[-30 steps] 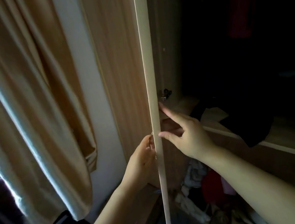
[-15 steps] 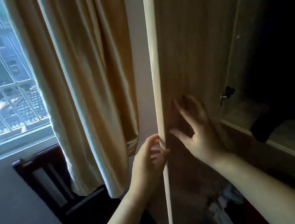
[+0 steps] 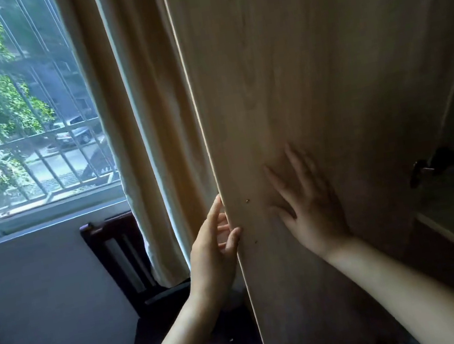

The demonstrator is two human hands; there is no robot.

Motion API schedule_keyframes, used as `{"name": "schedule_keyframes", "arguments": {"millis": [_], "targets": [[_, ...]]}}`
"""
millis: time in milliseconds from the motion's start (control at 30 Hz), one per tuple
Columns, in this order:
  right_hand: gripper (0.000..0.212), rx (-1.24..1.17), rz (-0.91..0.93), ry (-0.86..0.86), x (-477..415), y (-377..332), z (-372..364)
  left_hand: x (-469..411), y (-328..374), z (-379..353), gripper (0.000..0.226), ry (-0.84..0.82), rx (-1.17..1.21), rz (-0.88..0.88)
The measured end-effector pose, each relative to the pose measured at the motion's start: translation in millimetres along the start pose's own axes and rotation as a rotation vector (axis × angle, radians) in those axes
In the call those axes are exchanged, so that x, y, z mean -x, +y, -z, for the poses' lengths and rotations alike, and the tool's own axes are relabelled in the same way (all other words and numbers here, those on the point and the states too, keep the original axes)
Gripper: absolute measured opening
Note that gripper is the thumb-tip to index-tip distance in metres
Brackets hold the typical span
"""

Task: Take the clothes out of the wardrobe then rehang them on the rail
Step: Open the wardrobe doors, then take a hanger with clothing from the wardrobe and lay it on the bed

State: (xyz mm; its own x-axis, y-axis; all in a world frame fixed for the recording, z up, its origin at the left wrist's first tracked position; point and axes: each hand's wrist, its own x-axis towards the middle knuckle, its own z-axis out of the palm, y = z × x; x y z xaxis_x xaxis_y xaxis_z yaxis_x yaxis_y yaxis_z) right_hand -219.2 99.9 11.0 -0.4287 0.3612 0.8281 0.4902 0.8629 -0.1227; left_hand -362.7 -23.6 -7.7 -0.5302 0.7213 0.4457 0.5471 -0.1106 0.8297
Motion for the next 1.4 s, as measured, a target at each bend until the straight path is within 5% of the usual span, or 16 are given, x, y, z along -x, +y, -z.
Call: {"name": "schedule_keyframes", "arguments": {"millis": [367, 600, 733, 1033, 1400], "targets": [[0.069, 0.052, -0.016, -0.050, -1, 3, -8, -17, -5, -2, 0.061, 0.028, -0.235, -0.007], [0.059, 0.086, -0.269, -0.179, 32, -34, 33, 4, 8, 29, 0.068, -0.022, -0.514, -0.404], [0.064, 0.150, -0.424, -0.270, 66, -62, 74, 18, 24, 39, 0.066, -0.189, -0.572, -0.563], [0.070, 0.534, -0.676, -0.215, 106, -117, 214, 37, 106, 3, 0.070, -0.564, -0.515, -0.874], [0.065, 0.905, -0.565, 0.030, 14, -92, 384, 17, 301, -67, 0.068, -0.445, -0.132, -1.132]]}}
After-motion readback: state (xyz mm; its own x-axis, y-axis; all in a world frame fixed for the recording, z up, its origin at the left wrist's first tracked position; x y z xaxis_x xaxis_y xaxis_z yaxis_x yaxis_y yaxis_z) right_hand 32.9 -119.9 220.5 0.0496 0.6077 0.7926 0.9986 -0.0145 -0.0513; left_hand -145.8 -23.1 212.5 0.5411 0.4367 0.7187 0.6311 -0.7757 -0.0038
